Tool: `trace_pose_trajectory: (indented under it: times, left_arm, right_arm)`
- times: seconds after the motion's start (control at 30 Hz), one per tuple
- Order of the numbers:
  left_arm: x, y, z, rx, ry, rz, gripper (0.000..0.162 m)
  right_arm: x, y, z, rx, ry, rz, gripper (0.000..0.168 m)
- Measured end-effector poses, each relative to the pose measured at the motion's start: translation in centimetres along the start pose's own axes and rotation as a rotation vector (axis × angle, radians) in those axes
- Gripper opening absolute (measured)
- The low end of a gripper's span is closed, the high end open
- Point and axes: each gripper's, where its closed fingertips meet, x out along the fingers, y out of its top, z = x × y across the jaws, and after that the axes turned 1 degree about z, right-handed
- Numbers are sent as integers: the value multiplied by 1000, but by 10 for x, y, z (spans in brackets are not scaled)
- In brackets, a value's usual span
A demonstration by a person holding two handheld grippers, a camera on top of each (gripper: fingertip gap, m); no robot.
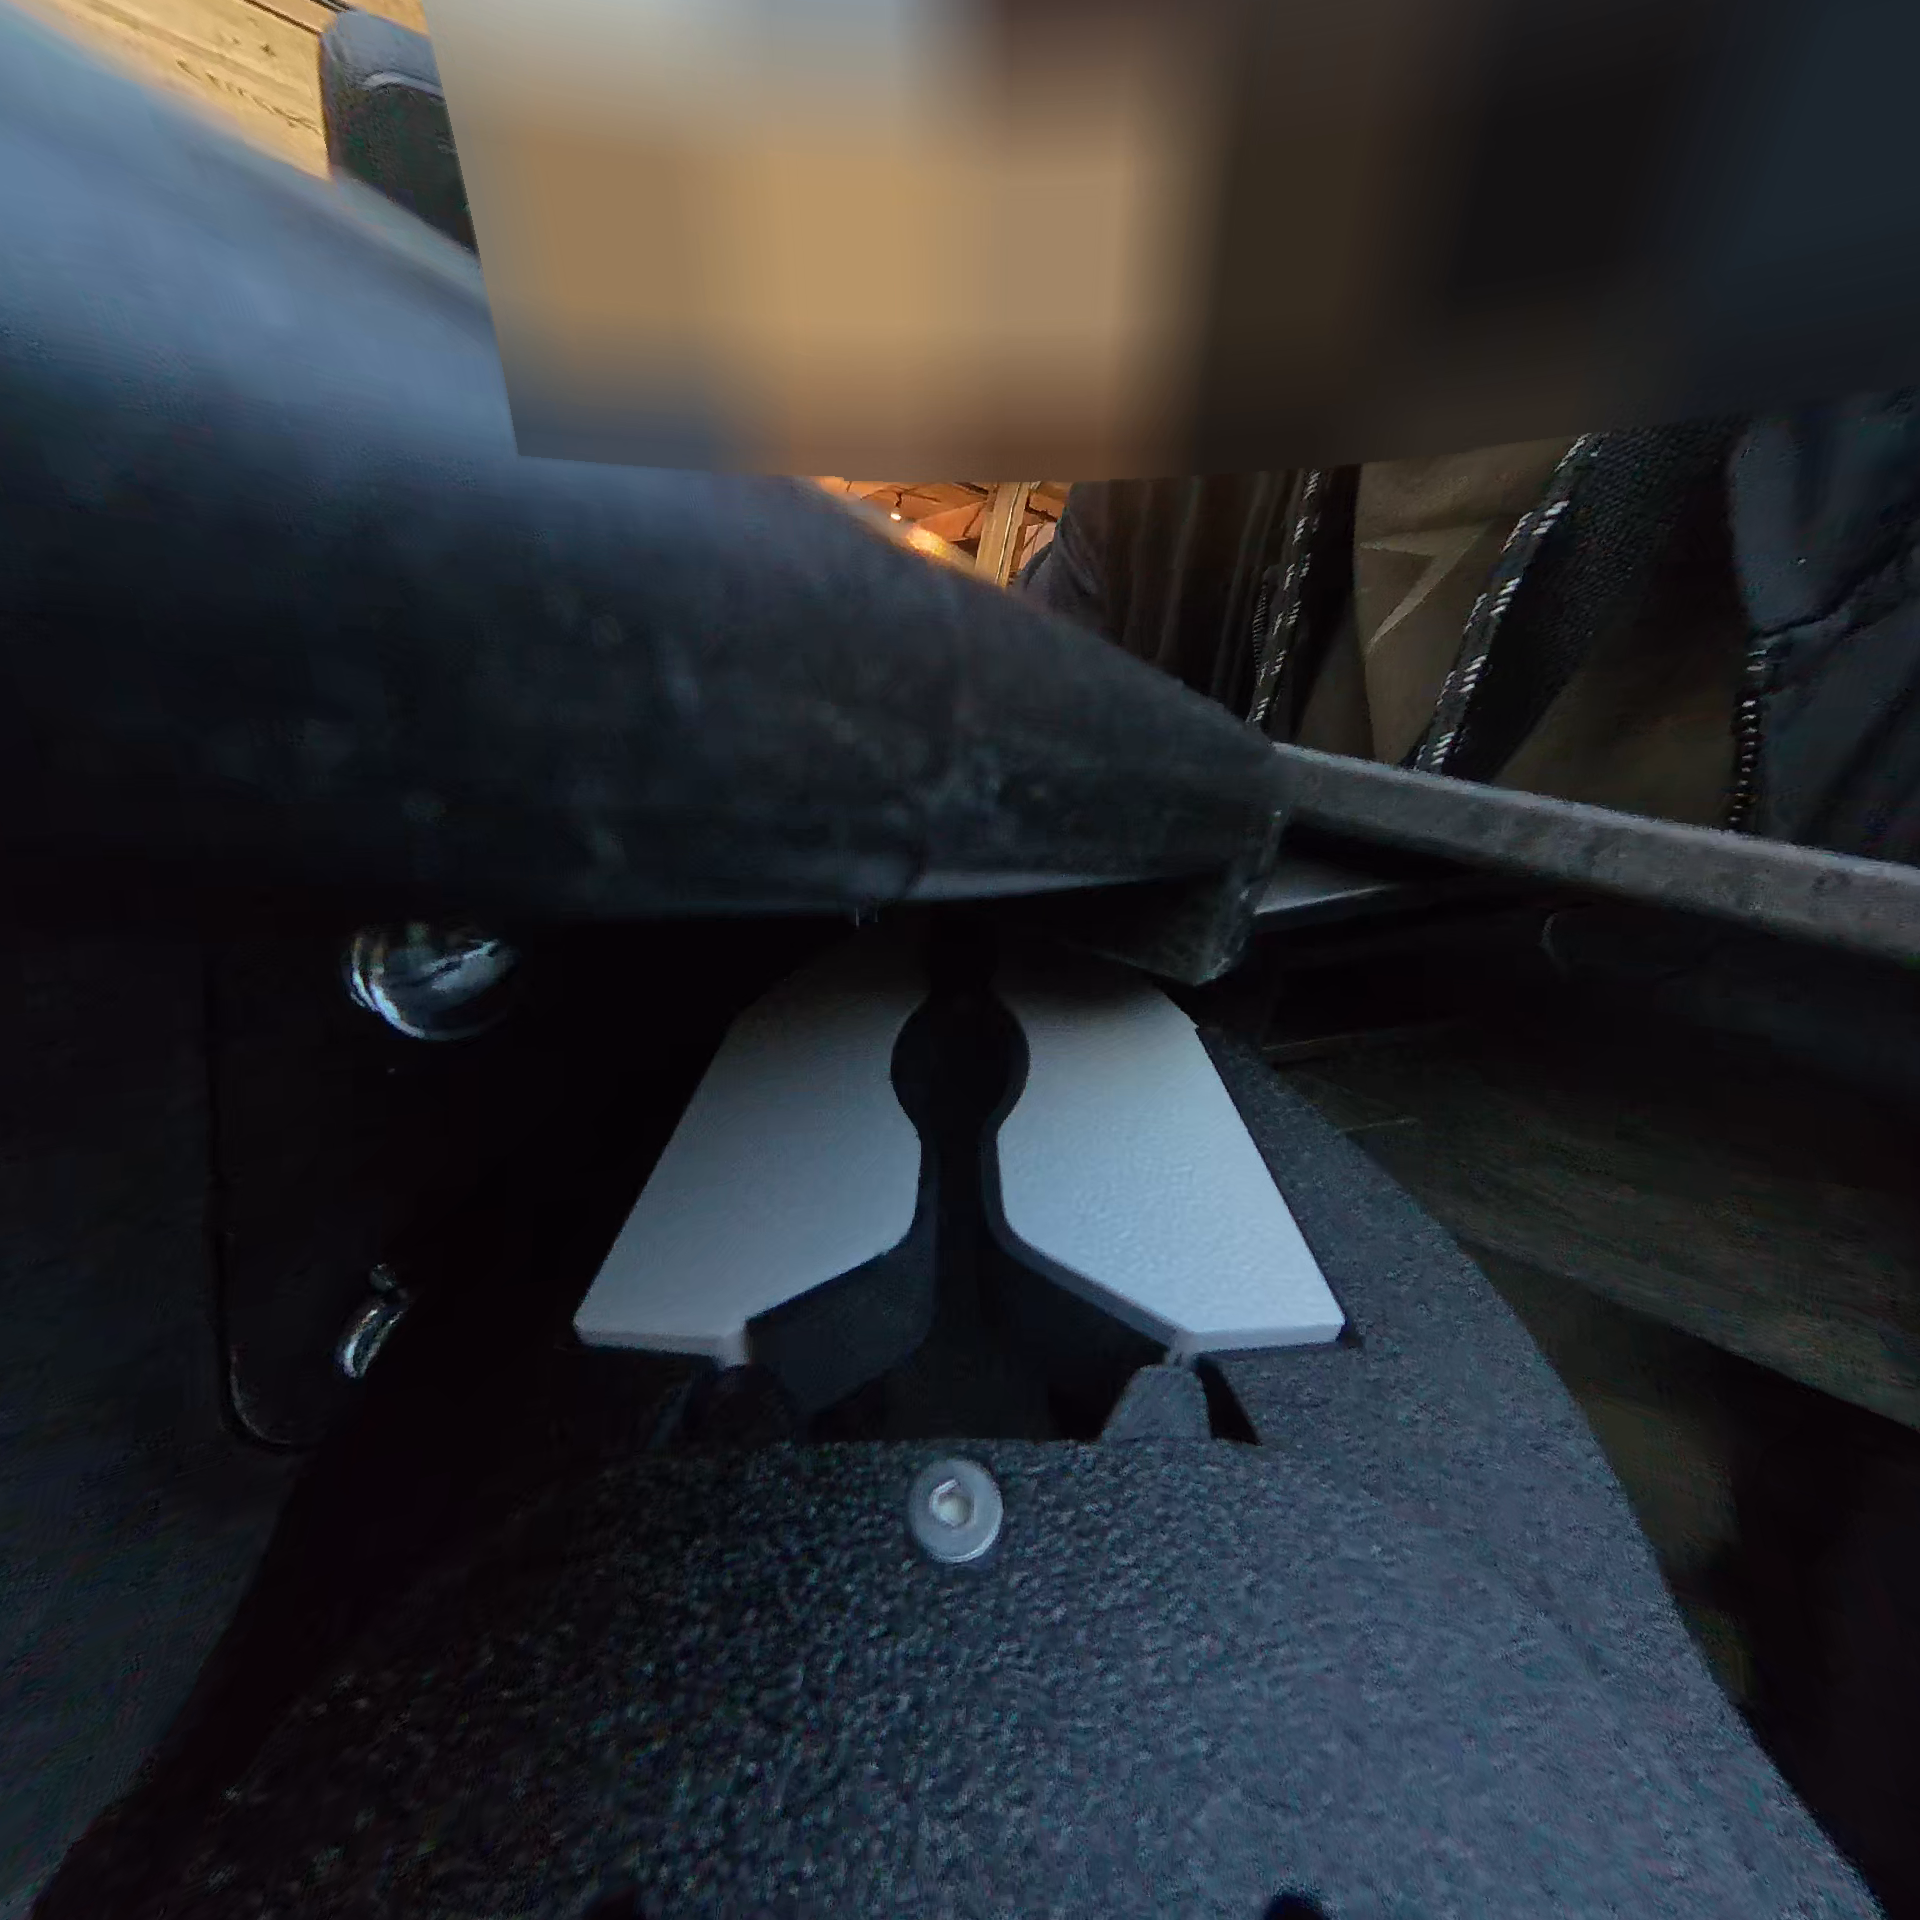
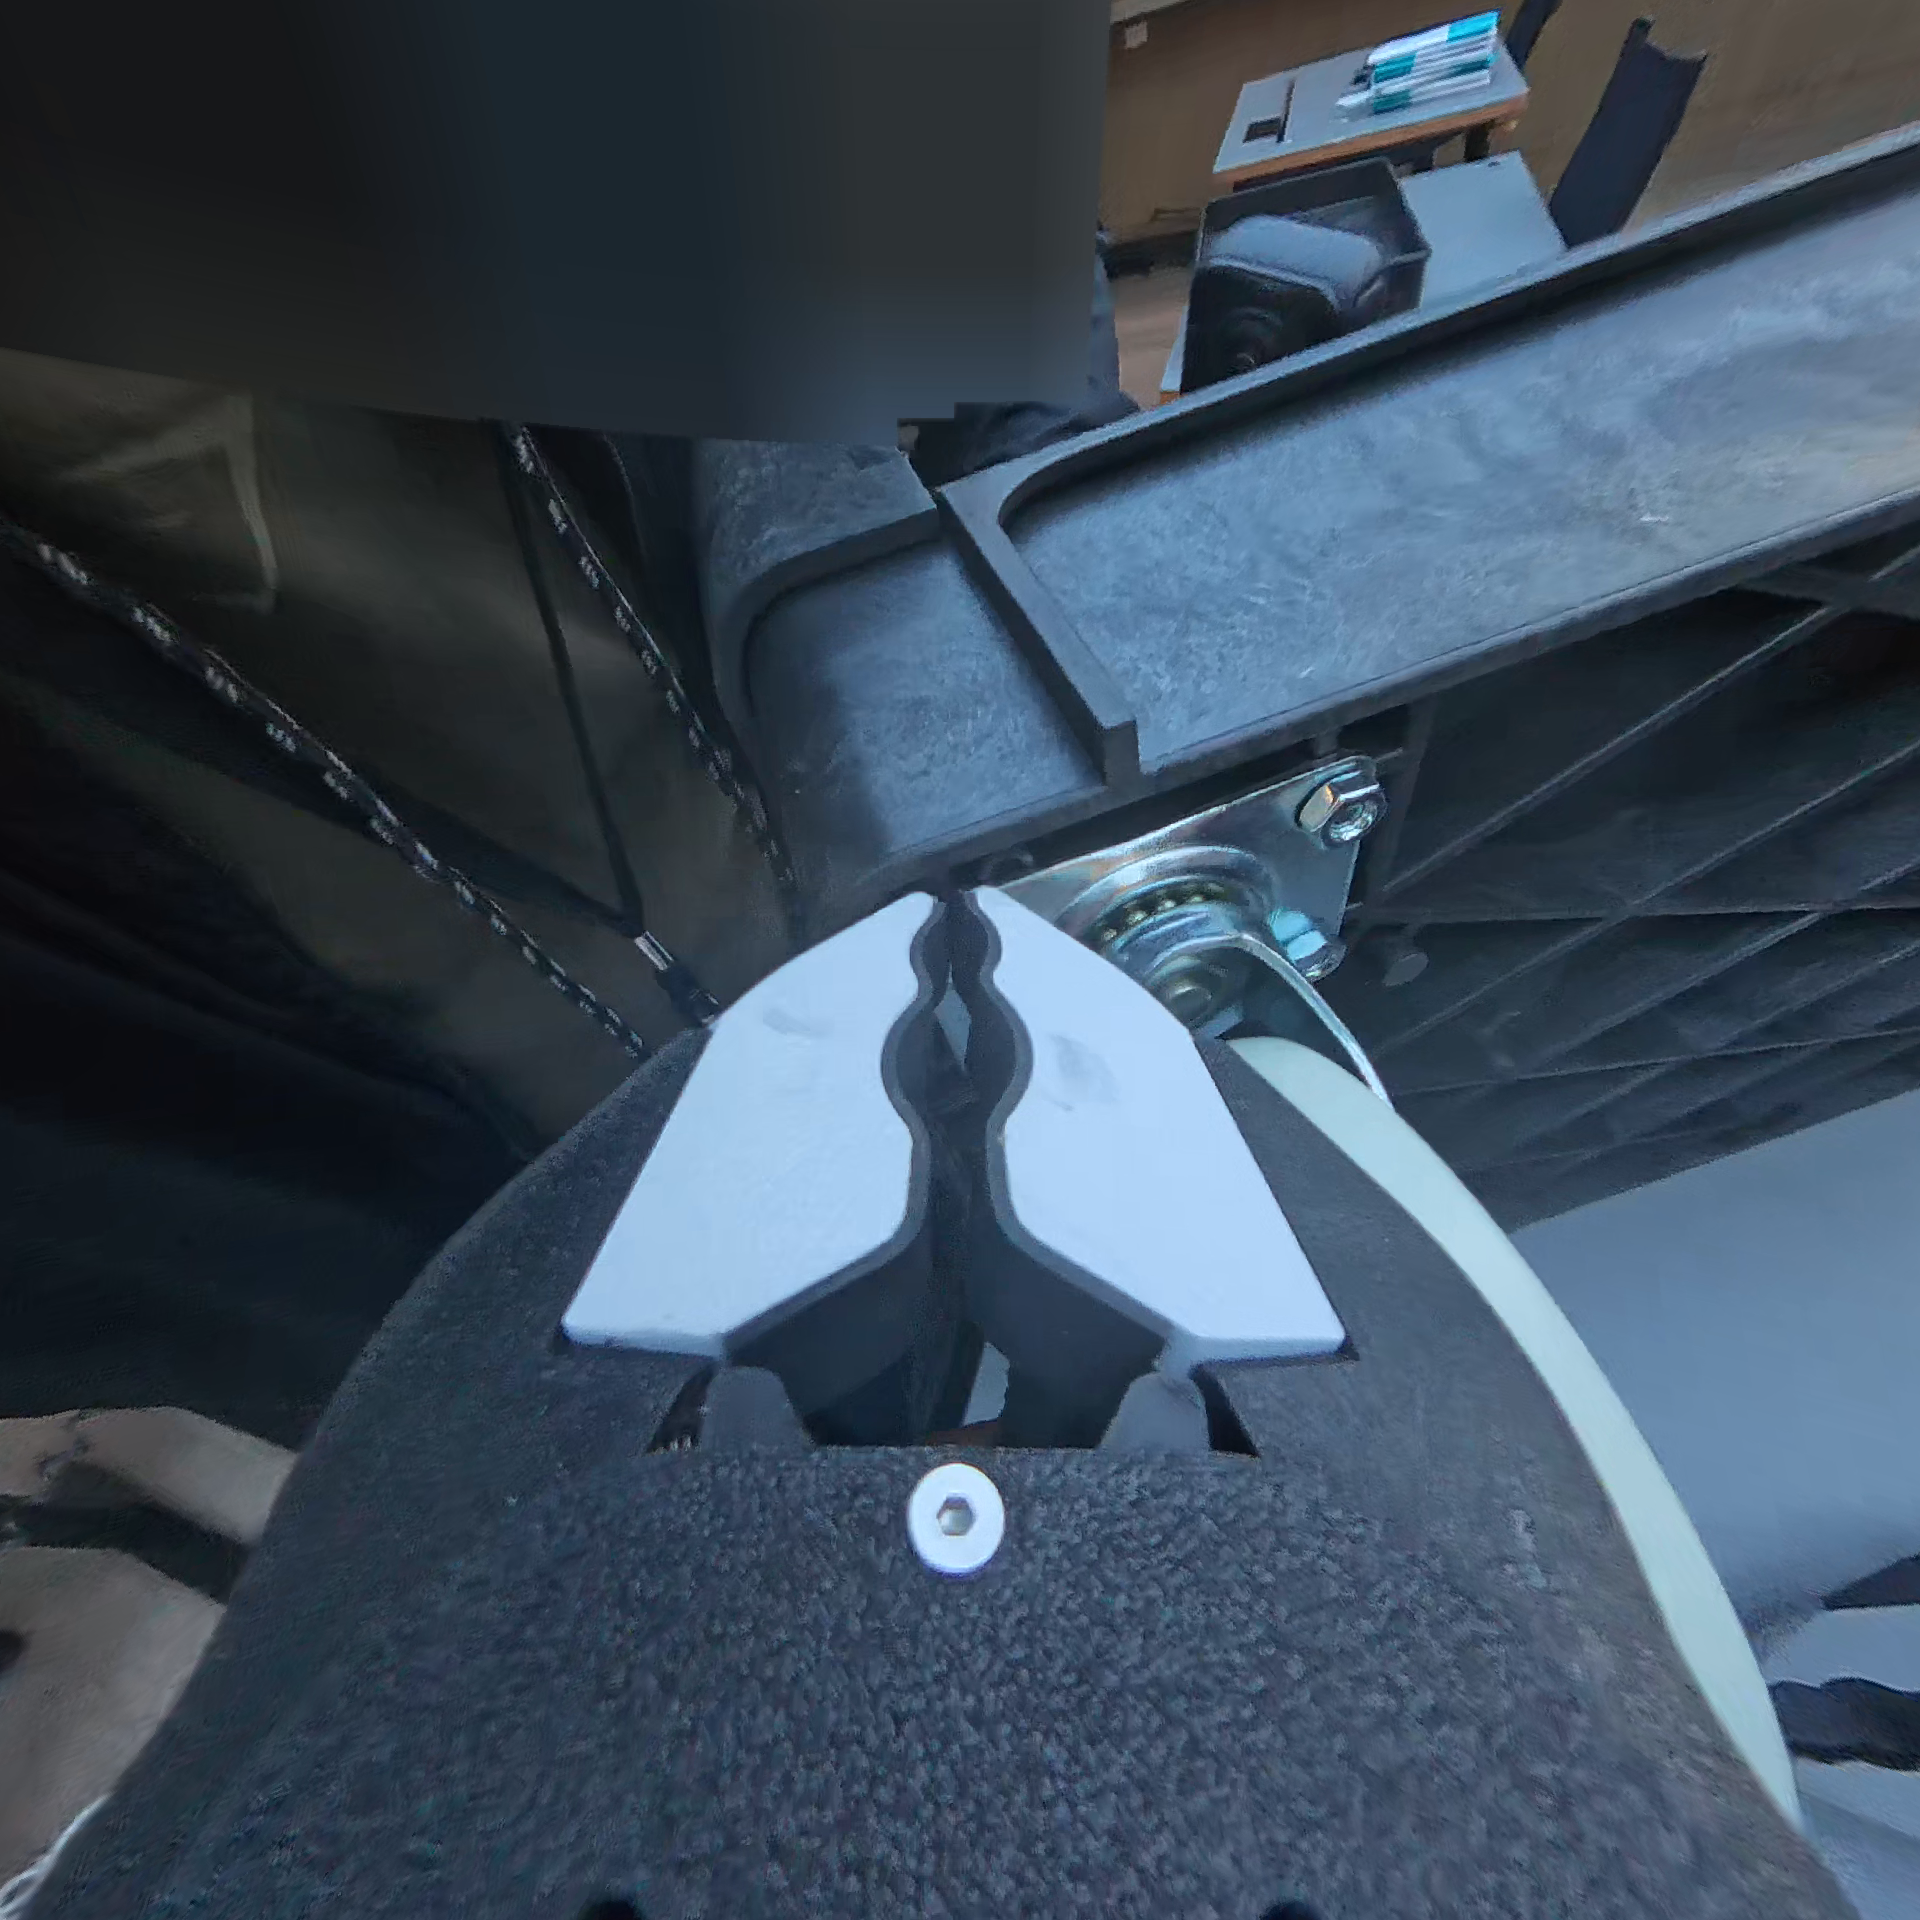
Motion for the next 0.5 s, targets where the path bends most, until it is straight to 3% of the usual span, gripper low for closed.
trace_pose_trajectory:
  times: [0.2,0.37,0.5]
  left_arm:
    - [0,0,0,1,-1,0,0]
    - [0,0,0,-13,8,-3,0]
    - [0,0,0,-25,16,-5,0]
  right_arm:
    - [-19,2,5,52,-78,166,28]
    - [-14,-24,6,281,-253,302,28]
    - [-21,-19,5,642,-252,657,31]
